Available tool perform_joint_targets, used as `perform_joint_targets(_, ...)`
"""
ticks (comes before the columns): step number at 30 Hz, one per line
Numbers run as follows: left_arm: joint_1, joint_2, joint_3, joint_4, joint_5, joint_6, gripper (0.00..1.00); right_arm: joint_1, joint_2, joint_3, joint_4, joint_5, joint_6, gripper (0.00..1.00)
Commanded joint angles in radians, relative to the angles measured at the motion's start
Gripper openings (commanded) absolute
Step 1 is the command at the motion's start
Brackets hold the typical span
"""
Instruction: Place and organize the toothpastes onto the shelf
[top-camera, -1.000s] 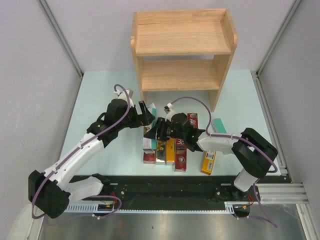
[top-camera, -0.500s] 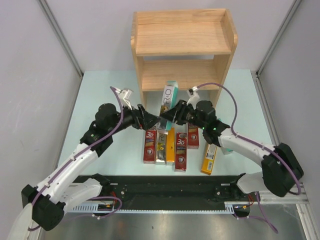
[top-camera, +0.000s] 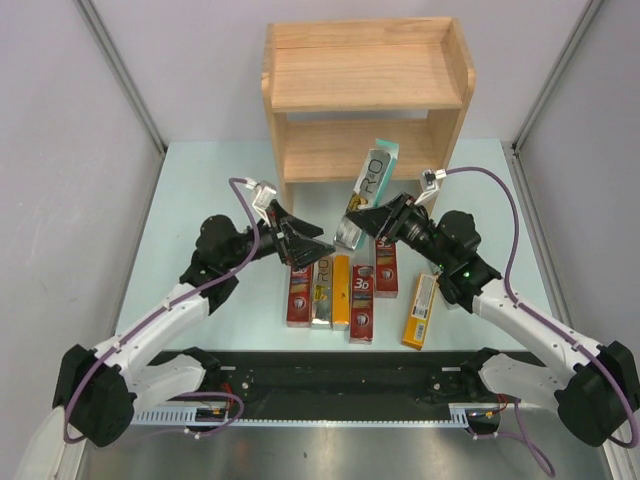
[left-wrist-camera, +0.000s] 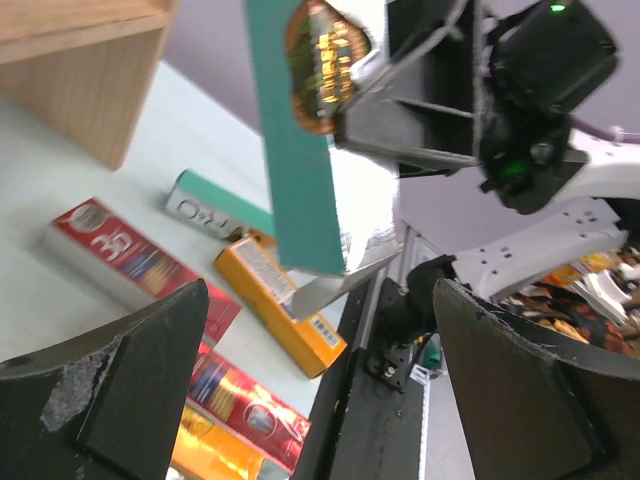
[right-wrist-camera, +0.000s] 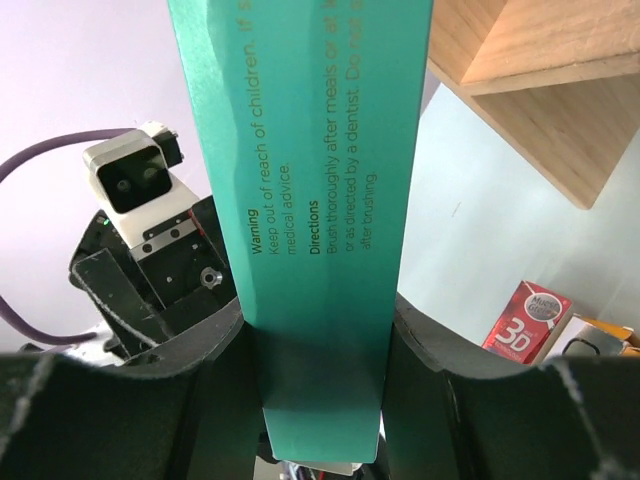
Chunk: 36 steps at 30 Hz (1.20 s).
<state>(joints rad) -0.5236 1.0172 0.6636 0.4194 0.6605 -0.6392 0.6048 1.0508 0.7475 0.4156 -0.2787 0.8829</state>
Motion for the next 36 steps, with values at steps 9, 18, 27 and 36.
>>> perform_joint_targets(9,-0.078,0.185,0.085,0.28,0.134,-0.068,1.0,-0.017,0.006,-0.016,0.2,-0.105,0.083,0.44)
perform_joint_targets(18,-0.081,0.3,0.09,0.608,0.183,-0.281,0.88,-0.016,-0.011,-0.03,0.193,-0.116,0.077,0.44)
perform_joint_targets(27,-0.102,0.339,0.106,0.647,0.179,-0.307,0.65,-0.016,-0.046,-0.051,0.178,-0.09,0.068,0.44)
perform_joint_targets(36,-0.104,0.314,0.106,0.618,0.182,-0.301,0.38,-0.017,-0.061,-0.057,0.164,-0.062,0.07,0.46)
